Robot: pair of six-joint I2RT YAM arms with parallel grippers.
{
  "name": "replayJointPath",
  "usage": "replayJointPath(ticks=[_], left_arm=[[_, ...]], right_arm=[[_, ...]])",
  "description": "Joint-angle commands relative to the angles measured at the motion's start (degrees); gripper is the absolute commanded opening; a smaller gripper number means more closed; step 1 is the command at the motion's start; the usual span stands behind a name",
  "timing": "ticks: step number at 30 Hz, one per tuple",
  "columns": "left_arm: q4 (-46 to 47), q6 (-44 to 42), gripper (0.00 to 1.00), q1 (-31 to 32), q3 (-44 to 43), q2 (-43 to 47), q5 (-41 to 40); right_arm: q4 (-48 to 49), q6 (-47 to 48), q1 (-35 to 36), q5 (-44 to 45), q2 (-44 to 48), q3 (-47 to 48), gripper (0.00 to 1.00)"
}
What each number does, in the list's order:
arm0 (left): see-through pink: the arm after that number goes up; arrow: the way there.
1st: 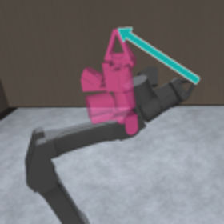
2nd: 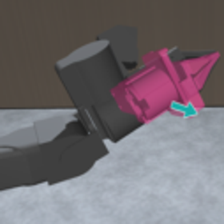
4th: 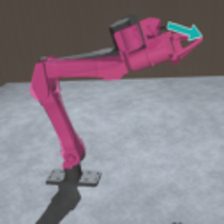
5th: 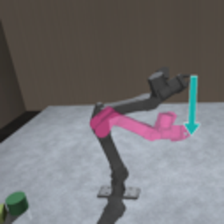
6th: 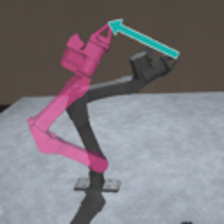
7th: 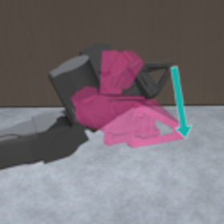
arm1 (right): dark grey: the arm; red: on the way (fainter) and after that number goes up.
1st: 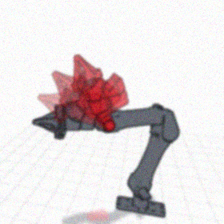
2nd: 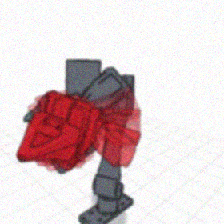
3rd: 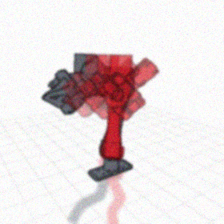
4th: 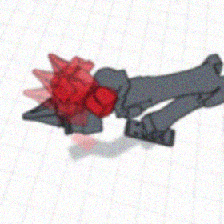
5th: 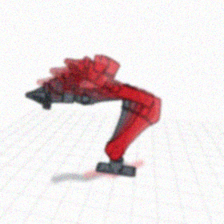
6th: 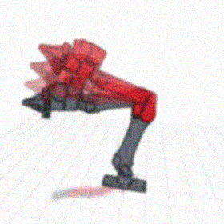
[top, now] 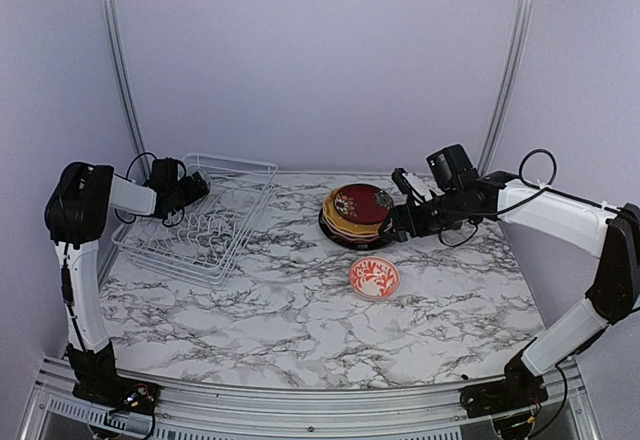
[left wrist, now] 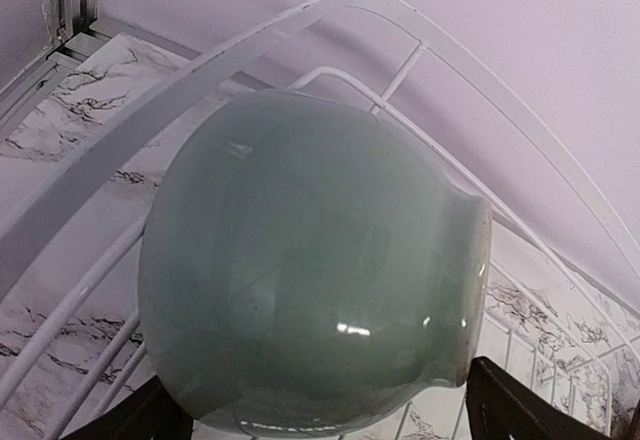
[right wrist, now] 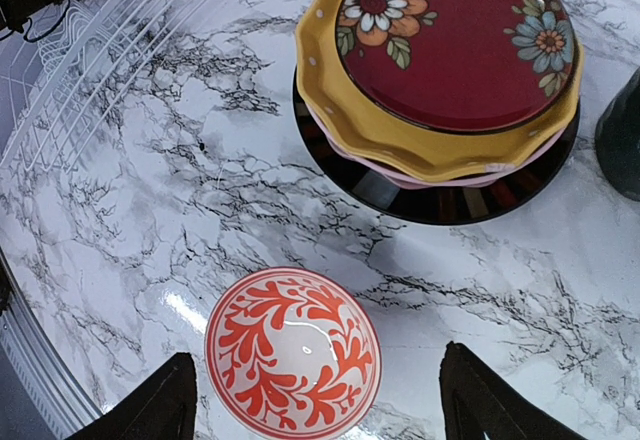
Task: Unload the mixed dishes from the dish rack
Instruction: Grab the bowl from the dish rack.
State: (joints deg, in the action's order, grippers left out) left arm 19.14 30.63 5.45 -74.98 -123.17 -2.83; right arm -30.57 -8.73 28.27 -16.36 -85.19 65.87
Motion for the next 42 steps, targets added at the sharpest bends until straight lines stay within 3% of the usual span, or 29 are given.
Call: replayJointPath(ticks=[1, 22, 29, 42], left_arm=[[1.6, 0.5, 0.94, -1.1, 0.6, 1.5, -3.2], [4.6, 0.2, 0.65, -1.0, 1.7, 6.3, 1.2], [4.8, 0.3, 0.98, -1.0, 0.7, 6.3, 2.6], [-0.9, -4.2, 0.99, -0.9, -4.7, 1.5, 8.7]], right_arm=[[-0.5, 0.8, -0.1, 0.0, 0.7, 0.6, 0.8], [-0.3, 0.5, -0.1, -0.6, 0.7, 0.7, 0.8], [-0.4, 0.7, -0.1, -0.7, 1.0, 0.5, 0.8], [-0.5, 1.2, -0.1, -0.1, 0.6, 0.3, 0.8]])
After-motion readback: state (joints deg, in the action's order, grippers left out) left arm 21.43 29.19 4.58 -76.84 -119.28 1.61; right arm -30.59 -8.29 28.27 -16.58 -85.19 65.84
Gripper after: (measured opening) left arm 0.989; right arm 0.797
